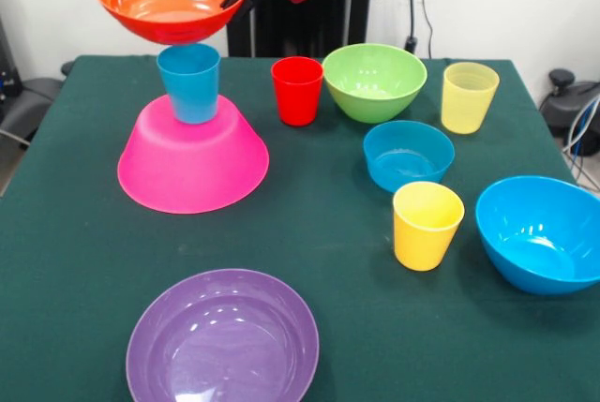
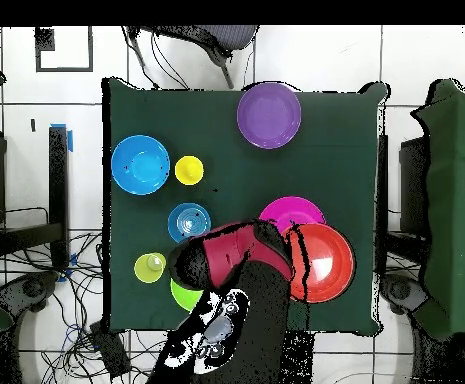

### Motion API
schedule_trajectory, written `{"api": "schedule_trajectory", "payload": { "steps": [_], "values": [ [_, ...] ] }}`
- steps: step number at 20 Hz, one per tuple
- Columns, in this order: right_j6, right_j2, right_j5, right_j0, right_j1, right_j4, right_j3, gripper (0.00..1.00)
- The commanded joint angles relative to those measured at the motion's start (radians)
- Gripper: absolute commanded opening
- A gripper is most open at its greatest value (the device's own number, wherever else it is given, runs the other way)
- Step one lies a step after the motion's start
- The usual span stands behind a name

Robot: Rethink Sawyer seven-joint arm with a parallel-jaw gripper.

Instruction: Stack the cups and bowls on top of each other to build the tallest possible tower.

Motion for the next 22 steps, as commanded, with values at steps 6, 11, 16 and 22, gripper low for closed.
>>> {"api": "schedule_trajectory", "payload": {
  "steps": [6,11,16,22],
  "values": [
    [-0.088,0.152,-0.116,-0.036,-0.015,-0.044,0.014,0.0],
    [-0.015,0.155,-0.197,-0.048,-0.029,-0.01,0.001,0.0],
    [-0.005,0.15,-0.241,-0.057,-0.049,-0.008,0.023,0.0],
    [-0.008,0.148,-0.238,-0.06,-0.054,-0.001,0.028,0.0]
  ]
}}
